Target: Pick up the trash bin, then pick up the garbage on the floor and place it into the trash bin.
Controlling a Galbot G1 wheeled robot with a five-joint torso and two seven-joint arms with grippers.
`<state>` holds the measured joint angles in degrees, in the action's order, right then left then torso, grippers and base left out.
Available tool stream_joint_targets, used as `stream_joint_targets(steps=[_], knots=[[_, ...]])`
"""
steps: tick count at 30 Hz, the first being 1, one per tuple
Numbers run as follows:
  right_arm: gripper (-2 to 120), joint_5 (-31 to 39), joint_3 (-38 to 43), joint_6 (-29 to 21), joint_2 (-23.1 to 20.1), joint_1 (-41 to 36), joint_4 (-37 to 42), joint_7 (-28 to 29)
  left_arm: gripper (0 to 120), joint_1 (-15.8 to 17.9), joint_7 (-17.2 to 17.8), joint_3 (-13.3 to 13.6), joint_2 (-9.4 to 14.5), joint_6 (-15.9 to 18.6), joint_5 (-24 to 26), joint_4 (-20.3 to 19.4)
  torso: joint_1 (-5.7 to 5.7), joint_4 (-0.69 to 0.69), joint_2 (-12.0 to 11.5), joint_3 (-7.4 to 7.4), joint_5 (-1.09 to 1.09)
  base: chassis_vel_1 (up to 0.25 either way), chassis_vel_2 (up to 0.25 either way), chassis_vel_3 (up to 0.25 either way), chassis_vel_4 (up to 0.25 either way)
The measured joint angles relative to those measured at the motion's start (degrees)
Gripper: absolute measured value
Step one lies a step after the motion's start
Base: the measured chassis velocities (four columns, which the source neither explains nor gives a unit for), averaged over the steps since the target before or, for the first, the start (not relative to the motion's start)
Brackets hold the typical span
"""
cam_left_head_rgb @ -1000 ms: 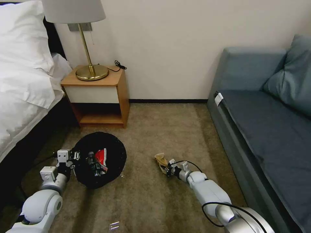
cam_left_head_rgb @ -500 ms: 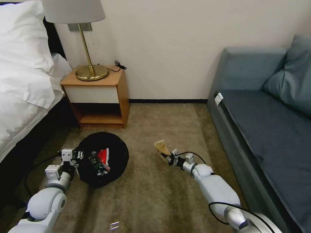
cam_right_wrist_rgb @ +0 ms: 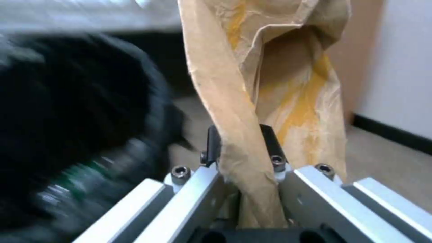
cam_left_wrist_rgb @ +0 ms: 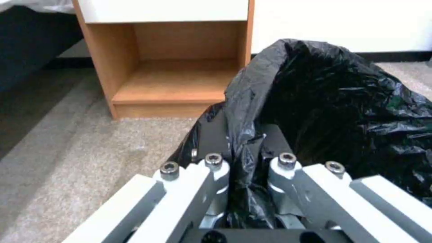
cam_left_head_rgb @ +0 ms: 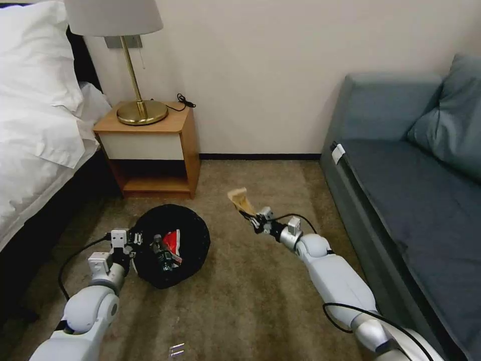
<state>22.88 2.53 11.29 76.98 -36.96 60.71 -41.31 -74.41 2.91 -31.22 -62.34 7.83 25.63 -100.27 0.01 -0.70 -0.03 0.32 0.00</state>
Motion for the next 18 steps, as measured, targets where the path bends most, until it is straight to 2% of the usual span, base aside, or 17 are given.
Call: stream_joint_targets(steps=[8, 13, 18], knots=[[0, 7.85, -8.25, -3.77, -0.41, -2.24, 11.77, 0.32, 5, 0.93, 0.12, 0.34, 0.54, 0.00, 0.64, 0.07, 0.00, 0.00, 0.00, -0.01, -0.01, 0.000, 0.000, 0.000, 0.000], [0, 9.01, -12.34, -4.14, 1.52, -2.47, 12.67, 1.78, 5, 1.14, 0.23, 0.58, 0.43, 0.00, 0.68, 0.02, 0.00, 0.01, 0.00, -0.01, -0.01, 0.000, 0.000, 0.000, 0.000], [0, 8.14, -15.11, -2.95, 4.54, -2.19, 8.86, 2.66, 5, 0.82, 0.25, 0.62, 0.18, -0.01, 0.69, -0.23, 0.00, 0.00, 0.00, -0.01, -0.02, 0.000, 0.000, 0.000, 0.000]])
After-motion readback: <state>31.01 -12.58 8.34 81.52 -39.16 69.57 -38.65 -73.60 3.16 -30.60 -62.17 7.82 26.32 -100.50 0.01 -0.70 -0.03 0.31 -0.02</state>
